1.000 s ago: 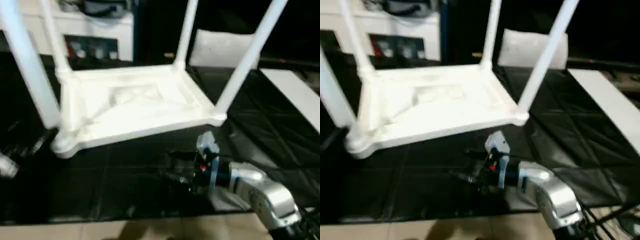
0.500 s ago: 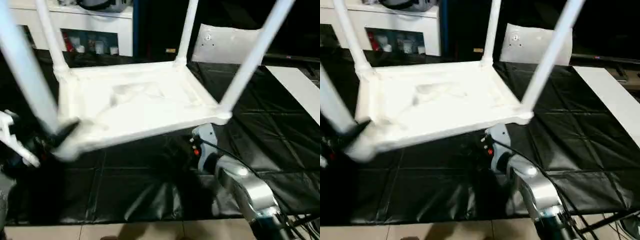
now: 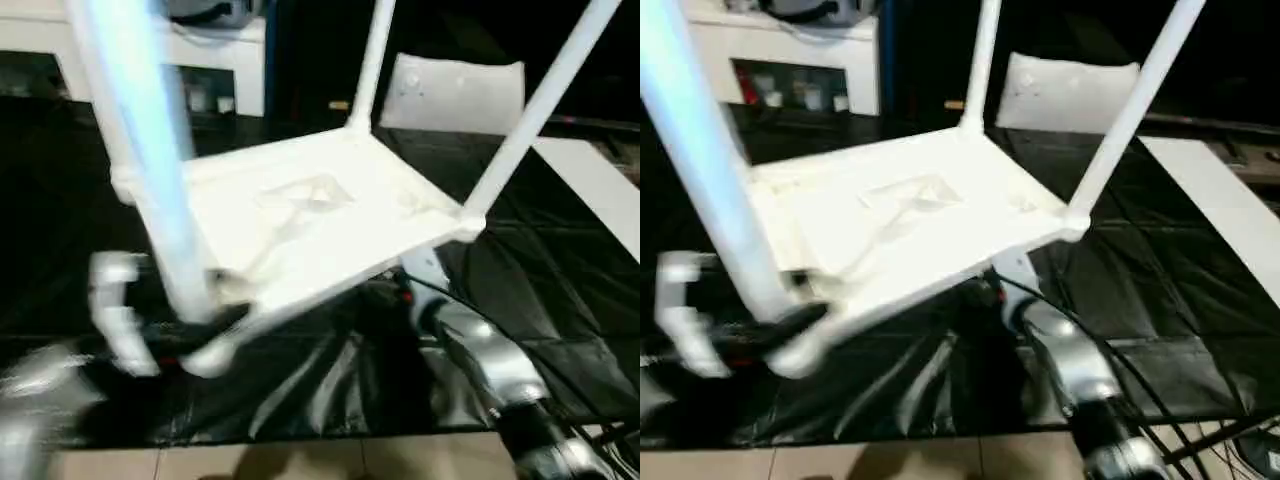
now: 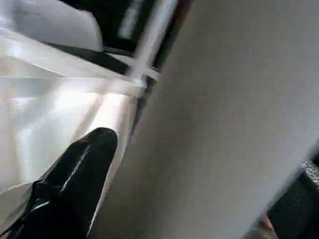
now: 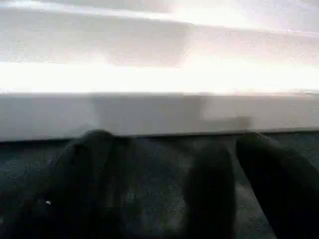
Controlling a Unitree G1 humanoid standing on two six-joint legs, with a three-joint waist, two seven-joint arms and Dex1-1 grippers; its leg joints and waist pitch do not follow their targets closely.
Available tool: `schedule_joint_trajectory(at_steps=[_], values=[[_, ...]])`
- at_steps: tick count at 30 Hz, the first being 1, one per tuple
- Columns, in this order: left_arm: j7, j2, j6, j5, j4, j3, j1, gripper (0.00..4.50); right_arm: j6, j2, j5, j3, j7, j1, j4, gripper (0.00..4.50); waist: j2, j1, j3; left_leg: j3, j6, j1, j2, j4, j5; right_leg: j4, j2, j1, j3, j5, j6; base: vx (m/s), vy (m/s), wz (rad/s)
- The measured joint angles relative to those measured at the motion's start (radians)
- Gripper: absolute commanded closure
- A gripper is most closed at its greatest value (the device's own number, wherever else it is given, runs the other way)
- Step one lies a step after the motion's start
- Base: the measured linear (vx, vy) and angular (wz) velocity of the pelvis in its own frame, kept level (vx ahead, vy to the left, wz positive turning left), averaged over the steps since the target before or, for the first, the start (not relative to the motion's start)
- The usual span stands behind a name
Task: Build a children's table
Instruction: Rotate table base
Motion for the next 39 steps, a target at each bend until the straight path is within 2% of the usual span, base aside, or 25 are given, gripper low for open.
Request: schedule_joint_trajectory(at_steps=[9, 14, 19, 26, 29, 33, 39], values=[[0.007, -0.024, 0.1, -0.033, -0.07, -0.105, -0.056, 0.05, -0.071, 0.074, -0.038, 0.005, 0.014, -0.078, 0.125, 0.0, -0.003, -0.051, -0.001, 0.01, 0.0, -0.003, 0.001, 0.003, 0.001, 0.001, 0.004, -0.01, 0.012, 0.007, 0.0, 0.0, 0.0, 0.0], [0.009, -0.06, 0.125, -0.038, -0.089, -0.16, -0.078, 0.05, -0.09, 0.1, -0.046, 0.015, 0.014, -0.092, 0.148, 0.0, -0.004, -0.068, -0.001, 0.012, 0.0, -0.003, 0.003, 0.004, 0.0, 0.0, 0.009, -0.011, 0.013, 0.008, -0.001, 0.0, 0.0, 0.0], [0.029, -0.124, 0.129, -0.034, -0.074, -0.207, -0.137, 0.05, -0.13, 0.137, -0.077, 0.017, 0.021, -0.115, 0.192, 0.0, -0.007, -0.07, 0.0, 0.014, -0.003, -0.003, 0.012, 0.007, 0.002, 0.0, 0.017, -0.013, 0.014, 0.011, -0.006, 0.0, 0.0, 0.0], [0.029, -0.183, 0.105, -0.003, -0.026, -0.251, -0.214, 0.05, -0.168, 0.166, -0.081, 0.042, 0.078, -0.115, 0.193, 0.0, -0.007, -0.072, 0.0, 0.014, -0.004, -0.004, 0.013, 0.007, 0.003, 0.0, 0.019, -0.013, 0.014, 0.012, -0.007, 0.0, 0.0, 0.0], [0.051, -0.228, 0.052, 0.033, 0.02, -0.252, -0.251, 0.05, -0.195, 0.187, -0.087, 0.042, 0.079, -0.116, 0.212, 0.0, -0.007, -0.07, 0.0, 0.014, -0.004, -0.004, 0.013, 0.007, 0.003, 0.0, 0.019, -0.013, 0.014, 0.012, -0.007, 0.0, 0.0, 0.0], [0.108, -0.287, -0.065, 0.123, 0.104, -0.27, -0.31, 0.05, -0.208, 0.206, -0.091, 0.03, 0.049, -0.136, 0.24, 0.0, -0.007, -0.063, 0.0, 0.014, -0.004, -0.004, 0.013, 0.007, 0.003, -0.001, 0.018, -0.013, 0.014, 0.012, -0.007, 0.0, 0.0, 0.0], [0.147, -0.271, -0.154, 0.2, 0.186, -0.255, -0.358, 0.05, -0.224, 0.179, -0.081, -0.018, -0.012, -0.141, 0.249, 0.0, -0.007, -0.051, 0.0, 0.014, -0.004, -0.004, 0.013, 0.006, 0.003, 0.0, 0.017, -0.013, 0.014, 0.012, -0.006, 0.0, 0.0, 0.0]])
